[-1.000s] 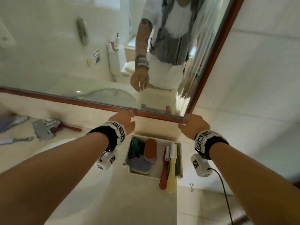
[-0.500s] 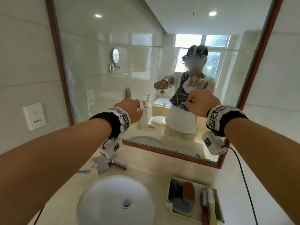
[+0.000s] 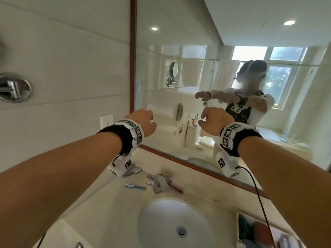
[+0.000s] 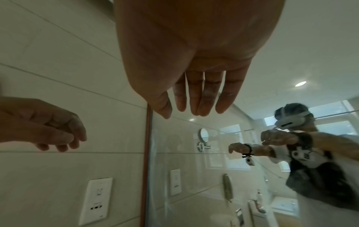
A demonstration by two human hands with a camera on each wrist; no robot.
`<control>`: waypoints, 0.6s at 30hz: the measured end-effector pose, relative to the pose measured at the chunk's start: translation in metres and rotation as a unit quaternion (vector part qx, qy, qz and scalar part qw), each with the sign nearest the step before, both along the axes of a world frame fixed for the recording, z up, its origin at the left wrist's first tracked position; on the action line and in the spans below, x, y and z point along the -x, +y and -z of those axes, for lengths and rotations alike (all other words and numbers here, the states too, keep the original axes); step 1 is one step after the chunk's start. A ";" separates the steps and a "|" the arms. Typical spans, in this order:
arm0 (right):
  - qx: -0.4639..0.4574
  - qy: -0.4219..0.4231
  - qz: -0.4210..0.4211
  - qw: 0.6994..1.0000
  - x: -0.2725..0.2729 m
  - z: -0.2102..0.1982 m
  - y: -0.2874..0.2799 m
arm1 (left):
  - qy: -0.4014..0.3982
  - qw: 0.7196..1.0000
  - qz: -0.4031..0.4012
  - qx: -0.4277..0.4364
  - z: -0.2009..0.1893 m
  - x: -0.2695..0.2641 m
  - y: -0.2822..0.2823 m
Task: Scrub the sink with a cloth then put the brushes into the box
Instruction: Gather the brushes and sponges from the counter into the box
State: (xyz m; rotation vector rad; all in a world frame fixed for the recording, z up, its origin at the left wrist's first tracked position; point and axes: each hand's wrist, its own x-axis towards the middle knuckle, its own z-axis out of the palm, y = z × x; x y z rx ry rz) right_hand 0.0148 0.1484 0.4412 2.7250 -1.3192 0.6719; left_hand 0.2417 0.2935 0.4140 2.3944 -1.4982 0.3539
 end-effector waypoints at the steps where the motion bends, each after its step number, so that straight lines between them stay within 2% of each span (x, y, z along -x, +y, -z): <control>1: -0.004 0.008 -0.017 1.000 -0.022 0.004 0.001 | 0.005 1.000 -0.009 -0.004 0.006 -0.016 0.004; 5: -0.023 0.015 -0.083 0.996 -0.112 0.018 0.003 | 0.018 0.998 -0.058 -0.021 0.028 -0.080 0.019; 11: -0.050 0.021 -0.192 0.980 -0.233 0.044 0.001 | 0.036 0.992 -0.119 -0.029 0.040 -0.169 0.028; 14: -0.067 0.041 -0.225 0.971 -0.272 0.064 -0.005 | 0.043 0.989 -0.134 -0.036 0.056 -0.200 0.018; 18: -0.082 0.067 -0.219 0.970 -0.300 0.094 -0.036 | 0.081 0.990 -0.109 -0.042 0.088 -0.227 -0.019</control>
